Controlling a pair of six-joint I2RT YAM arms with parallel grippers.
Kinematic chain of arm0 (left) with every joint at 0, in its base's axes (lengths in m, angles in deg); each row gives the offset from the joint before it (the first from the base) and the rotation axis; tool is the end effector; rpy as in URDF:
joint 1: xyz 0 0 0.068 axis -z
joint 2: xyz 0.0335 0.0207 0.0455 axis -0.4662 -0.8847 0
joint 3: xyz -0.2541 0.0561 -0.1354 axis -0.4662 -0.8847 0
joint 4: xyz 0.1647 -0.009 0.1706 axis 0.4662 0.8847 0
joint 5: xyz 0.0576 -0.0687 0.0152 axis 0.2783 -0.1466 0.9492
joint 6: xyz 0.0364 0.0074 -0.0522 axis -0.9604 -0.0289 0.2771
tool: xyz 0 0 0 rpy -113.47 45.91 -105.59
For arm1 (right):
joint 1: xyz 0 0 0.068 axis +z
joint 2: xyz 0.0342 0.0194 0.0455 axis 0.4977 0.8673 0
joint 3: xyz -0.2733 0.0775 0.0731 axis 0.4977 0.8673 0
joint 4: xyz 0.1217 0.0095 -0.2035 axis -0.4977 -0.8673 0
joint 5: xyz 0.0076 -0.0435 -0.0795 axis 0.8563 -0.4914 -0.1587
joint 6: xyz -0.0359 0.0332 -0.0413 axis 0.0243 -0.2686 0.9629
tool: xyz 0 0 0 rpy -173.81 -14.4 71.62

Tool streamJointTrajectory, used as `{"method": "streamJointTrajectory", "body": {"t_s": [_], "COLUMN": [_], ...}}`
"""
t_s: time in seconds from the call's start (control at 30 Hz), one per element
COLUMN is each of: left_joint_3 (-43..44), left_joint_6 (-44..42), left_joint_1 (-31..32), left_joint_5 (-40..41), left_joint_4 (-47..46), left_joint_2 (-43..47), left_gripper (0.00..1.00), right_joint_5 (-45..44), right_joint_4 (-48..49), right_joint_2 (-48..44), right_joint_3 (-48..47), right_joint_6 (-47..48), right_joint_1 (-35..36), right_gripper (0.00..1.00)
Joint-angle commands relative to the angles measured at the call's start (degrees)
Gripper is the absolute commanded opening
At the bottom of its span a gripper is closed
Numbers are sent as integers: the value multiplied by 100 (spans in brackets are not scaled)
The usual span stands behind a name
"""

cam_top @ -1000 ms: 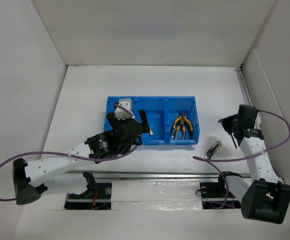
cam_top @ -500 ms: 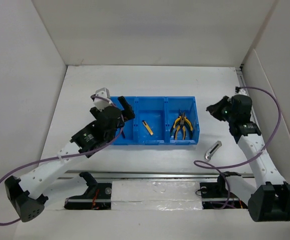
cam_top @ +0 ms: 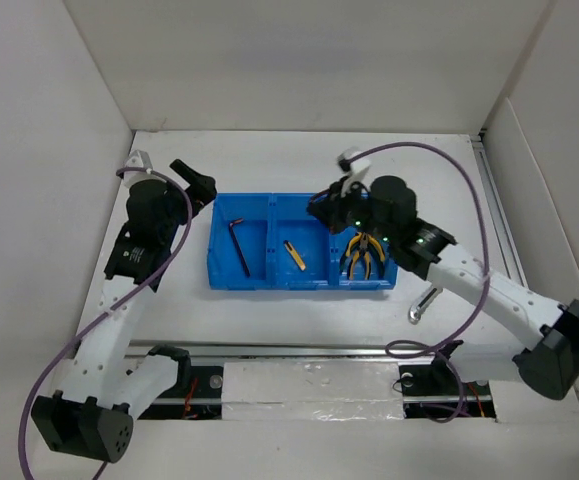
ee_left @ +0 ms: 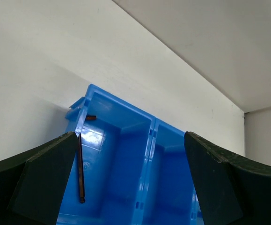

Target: Sort the tools into containers

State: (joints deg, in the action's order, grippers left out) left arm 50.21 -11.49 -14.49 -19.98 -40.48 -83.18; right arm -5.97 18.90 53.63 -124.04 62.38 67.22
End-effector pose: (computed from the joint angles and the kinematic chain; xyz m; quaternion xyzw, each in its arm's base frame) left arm 0.1917 -0.0379 0.3851 -0.2161 0.7391 -0.2305 0.5950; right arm 0.2050 0.1638 0.3845 -0.1898 0.7407 0.3211 0.5587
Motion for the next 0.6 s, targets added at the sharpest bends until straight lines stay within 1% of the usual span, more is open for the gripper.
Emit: {"method": "streamJointTrajectory", "body": {"t_s": [0.0,0.07,0.1,0.13,0.2,0.27,0.4,0.5,0.53,0.57], "left_joint_3": [188,398,434,469,470,365,224,75,22,-135], "left_joint_6": [-64,-99,-143,-160,-152,-82,59,191,243,322], "left_joint_1": [-240,-240,-240,-240,-240,-240,-240,-240,-240,-240], "left_joint_5": [-1003,-889,-889,-697,-660,-652,-538,-300,-178,-133], "left_joint_4": [-378,-133,-79,-53,27,44,44,9,-17,-113], "left_joint_2": [455,526,534,569,587,605,675,877,1051,1149], "left_gripper": [96,96,96,96,96,96,96,96,97,97], "right_joint_5": [32,426,524,630,797,746,675,483,455,455], "right_joint_4": [471,697,786,839,901,962,1279,1507,1534,1404], "right_joint_2": [550,892,990,1095,1358,1518,1790,2054,2272,2396], "right_joint_3": [-588,-712,-720,-738,-834,-861,-730,-703,-764,-860], "right_joint_6": [1065,1250,1276,1346,1706,2083,2498,2718,2753,2858], "right_joint_1": [727,982,1062,1141,1492,1895,2309,2520,2521,2582], "right_gripper": [0,0,0,0,0,0,0,0,0,0]}}
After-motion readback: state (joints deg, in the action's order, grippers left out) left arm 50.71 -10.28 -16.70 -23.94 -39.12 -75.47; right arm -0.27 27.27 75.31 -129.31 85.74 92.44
